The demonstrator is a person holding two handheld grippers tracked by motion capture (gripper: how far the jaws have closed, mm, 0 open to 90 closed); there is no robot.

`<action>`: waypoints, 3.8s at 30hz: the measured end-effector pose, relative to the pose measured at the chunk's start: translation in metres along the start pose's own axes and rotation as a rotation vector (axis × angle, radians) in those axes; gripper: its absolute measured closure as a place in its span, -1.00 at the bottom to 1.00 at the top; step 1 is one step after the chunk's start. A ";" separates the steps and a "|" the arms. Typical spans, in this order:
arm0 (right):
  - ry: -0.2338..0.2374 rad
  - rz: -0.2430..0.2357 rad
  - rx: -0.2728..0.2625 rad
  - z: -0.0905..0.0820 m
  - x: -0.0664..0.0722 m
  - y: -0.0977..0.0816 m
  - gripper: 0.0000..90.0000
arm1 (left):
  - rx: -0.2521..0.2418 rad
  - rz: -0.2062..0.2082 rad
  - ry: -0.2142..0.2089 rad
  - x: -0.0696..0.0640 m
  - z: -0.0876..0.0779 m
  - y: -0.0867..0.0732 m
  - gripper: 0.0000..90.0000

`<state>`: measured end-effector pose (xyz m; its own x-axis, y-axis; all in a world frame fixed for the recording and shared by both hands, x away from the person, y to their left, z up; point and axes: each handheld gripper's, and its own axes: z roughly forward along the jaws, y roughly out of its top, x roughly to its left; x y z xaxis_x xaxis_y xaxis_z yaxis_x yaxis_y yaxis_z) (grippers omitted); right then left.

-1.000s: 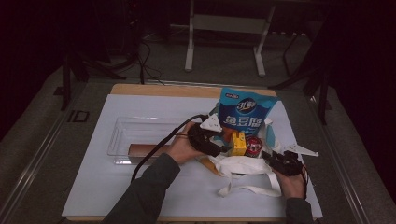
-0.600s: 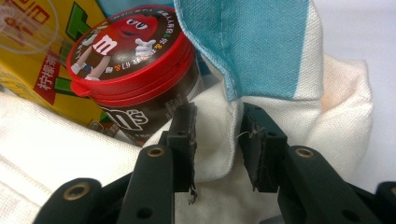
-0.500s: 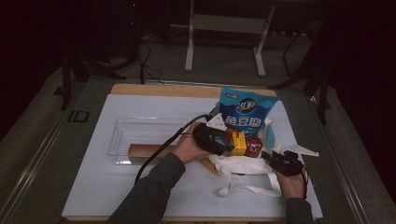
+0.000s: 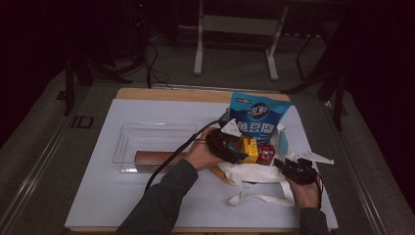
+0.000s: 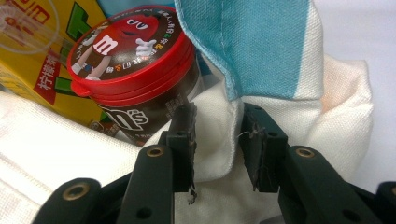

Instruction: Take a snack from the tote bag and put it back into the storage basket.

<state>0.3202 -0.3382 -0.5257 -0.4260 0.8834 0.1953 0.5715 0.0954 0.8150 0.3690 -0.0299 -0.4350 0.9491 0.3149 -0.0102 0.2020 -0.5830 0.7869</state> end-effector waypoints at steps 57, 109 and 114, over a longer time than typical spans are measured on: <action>0.009 0.000 0.000 0.000 -0.001 0.000 0.46 | 0.125 0.073 0.000 0.007 0.053 0.005 -0.44; 0.015 0.001 -0.003 0.000 -0.002 -0.001 0.46 | 0.119 0.086 0.018 0.003 0.035 0.017 -0.36; 0.015 0.002 -0.003 0.000 -0.002 -0.001 0.46 | 0.107 0.099 0.031 0.001 0.028 0.020 -0.36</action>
<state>0.3205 -0.3399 -0.5265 -0.4350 0.8768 0.2050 0.5701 0.0920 0.8164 0.3806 -0.0621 -0.4367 0.9580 0.2739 0.0845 0.1340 -0.6886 0.7126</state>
